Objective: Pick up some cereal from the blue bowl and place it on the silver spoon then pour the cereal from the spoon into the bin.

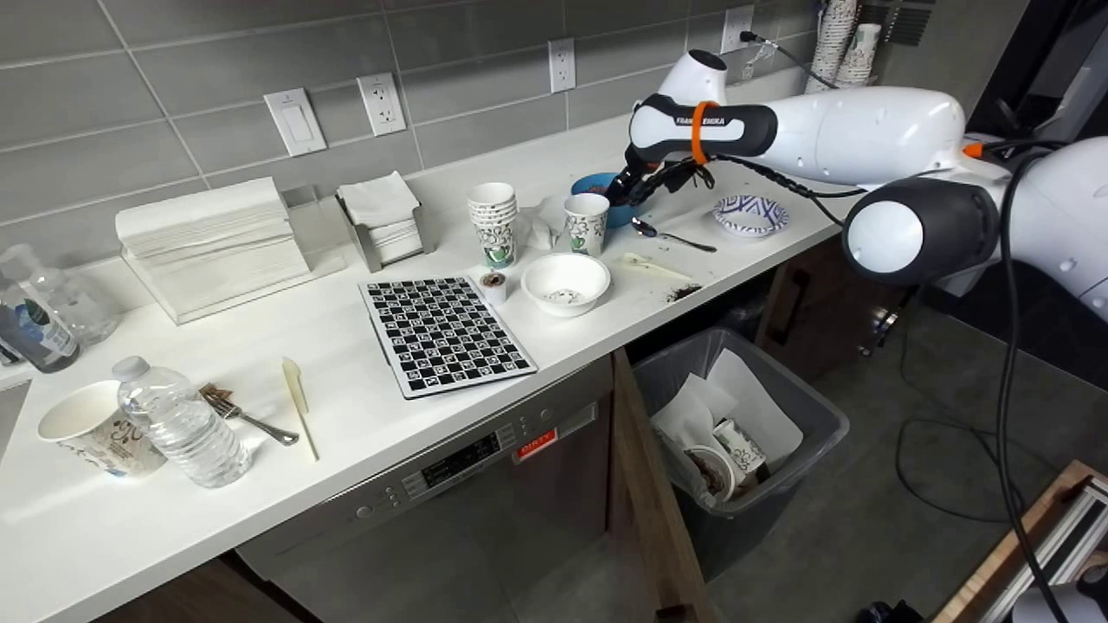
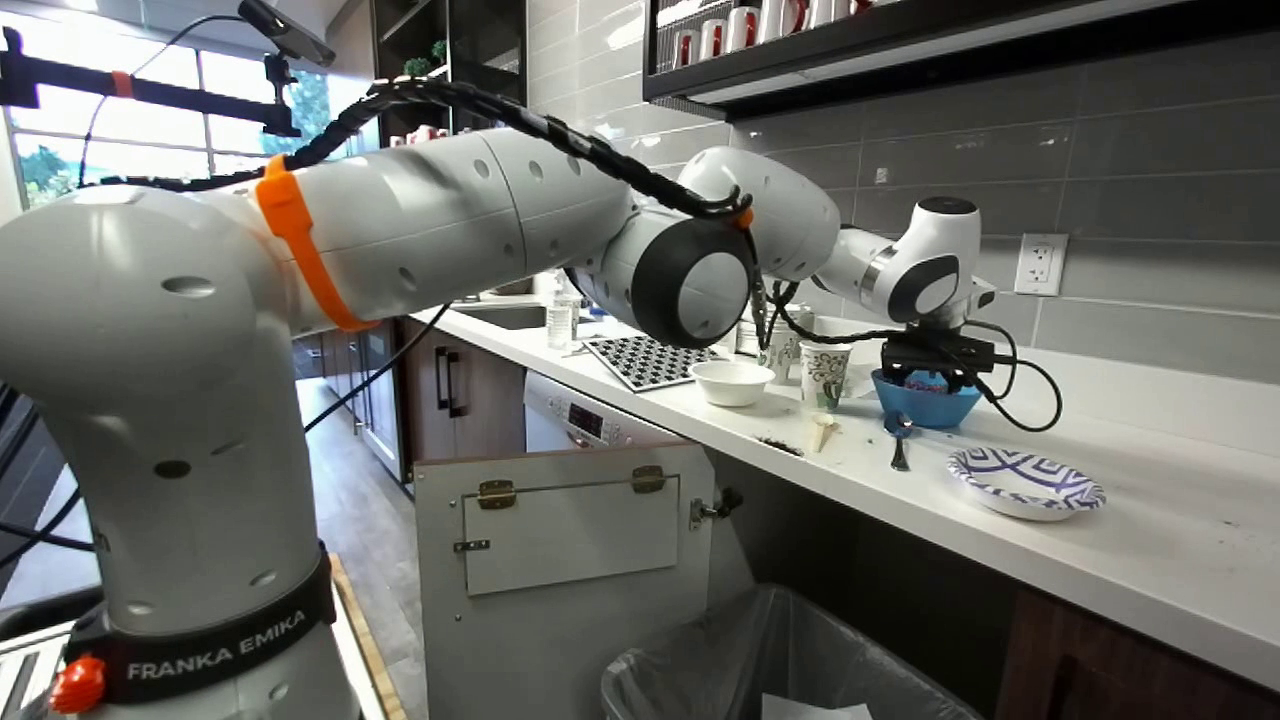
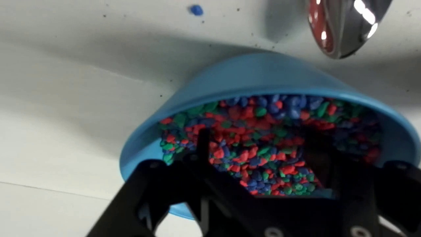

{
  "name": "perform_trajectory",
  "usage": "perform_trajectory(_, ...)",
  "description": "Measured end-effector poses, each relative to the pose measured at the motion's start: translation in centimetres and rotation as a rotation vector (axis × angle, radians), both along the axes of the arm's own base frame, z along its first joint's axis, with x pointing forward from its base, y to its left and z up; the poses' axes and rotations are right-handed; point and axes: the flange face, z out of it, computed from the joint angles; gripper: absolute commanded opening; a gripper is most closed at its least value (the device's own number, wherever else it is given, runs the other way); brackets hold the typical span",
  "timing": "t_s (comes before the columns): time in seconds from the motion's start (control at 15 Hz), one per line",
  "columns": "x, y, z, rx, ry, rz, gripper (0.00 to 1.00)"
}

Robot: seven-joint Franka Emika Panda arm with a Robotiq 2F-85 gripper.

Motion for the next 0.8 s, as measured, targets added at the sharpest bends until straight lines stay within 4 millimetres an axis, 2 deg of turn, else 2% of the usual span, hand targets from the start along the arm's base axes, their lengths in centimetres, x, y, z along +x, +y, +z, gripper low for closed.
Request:
perform_trajectory(0.33, 0.0, -0.11, -0.25, 0.001, 0.0, -0.002, 0.04)
perform_trajectory(0.4, -0.01, -0.11, -0.33, 0.001, 0.001, -0.002, 0.01)
perform_trajectory(0.8, -0.01, -0.13, -0.39, 0.006, 0.003, -0.013, 0.03)
